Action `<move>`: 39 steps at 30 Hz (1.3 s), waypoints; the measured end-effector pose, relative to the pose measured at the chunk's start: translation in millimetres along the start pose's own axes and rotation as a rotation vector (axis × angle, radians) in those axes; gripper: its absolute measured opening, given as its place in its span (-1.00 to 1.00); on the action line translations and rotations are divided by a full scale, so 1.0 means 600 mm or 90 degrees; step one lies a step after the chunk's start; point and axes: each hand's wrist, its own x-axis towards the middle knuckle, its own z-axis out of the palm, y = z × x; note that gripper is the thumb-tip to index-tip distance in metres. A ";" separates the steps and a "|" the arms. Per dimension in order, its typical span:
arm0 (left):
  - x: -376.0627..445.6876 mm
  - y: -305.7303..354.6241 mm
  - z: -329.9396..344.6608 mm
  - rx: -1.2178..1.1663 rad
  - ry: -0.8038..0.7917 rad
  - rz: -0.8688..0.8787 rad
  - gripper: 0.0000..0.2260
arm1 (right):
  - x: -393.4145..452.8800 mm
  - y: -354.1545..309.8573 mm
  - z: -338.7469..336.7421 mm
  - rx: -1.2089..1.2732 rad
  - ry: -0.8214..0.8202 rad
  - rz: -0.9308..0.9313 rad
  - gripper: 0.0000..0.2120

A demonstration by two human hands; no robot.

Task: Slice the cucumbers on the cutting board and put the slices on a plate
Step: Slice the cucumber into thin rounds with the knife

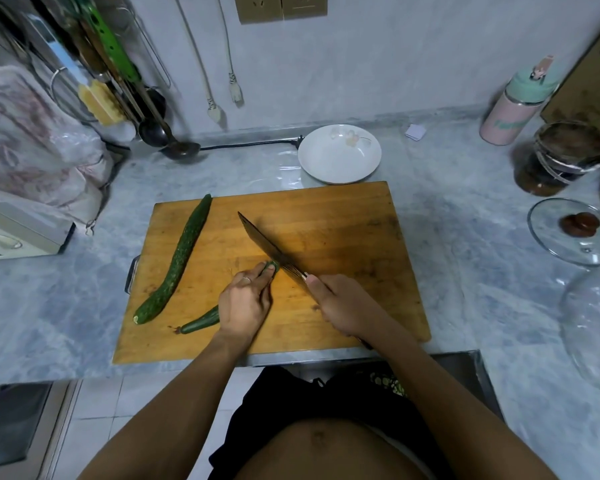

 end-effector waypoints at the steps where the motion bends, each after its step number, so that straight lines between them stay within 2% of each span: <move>1: 0.000 0.000 -0.001 0.005 -0.005 0.002 -0.67 | -0.001 -0.001 0.001 -0.006 0.002 -0.005 -0.55; 13: -0.005 0.005 0.000 0.030 0.046 0.035 -0.67 | -0.017 -0.003 0.016 -0.055 0.012 -0.002 -0.55; 18: -0.006 0.004 0.005 0.028 0.072 0.035 -0.73 | -0.015 -0.004 0.027 -0.058 0.007 -0.009 -0.56; 28: -0.003 0.003 0.003 0.024 0.052 0.031 -0.68 | 0.010 -0.013 0.028 -0.015 0.005 0.017 -0.53; 35: -0.002 0.001 0.006 0.008 0.049 0.029 -0.68 | 0.036 -0.002 0.049 -0.022 0.040 0.037 -0.54; 39: -0.007 -0.004 0.004 -0.005 0.044 0.063 -0.70 | 0.031 -0.004 0.048 -0.022 0.049 0.032 -0.53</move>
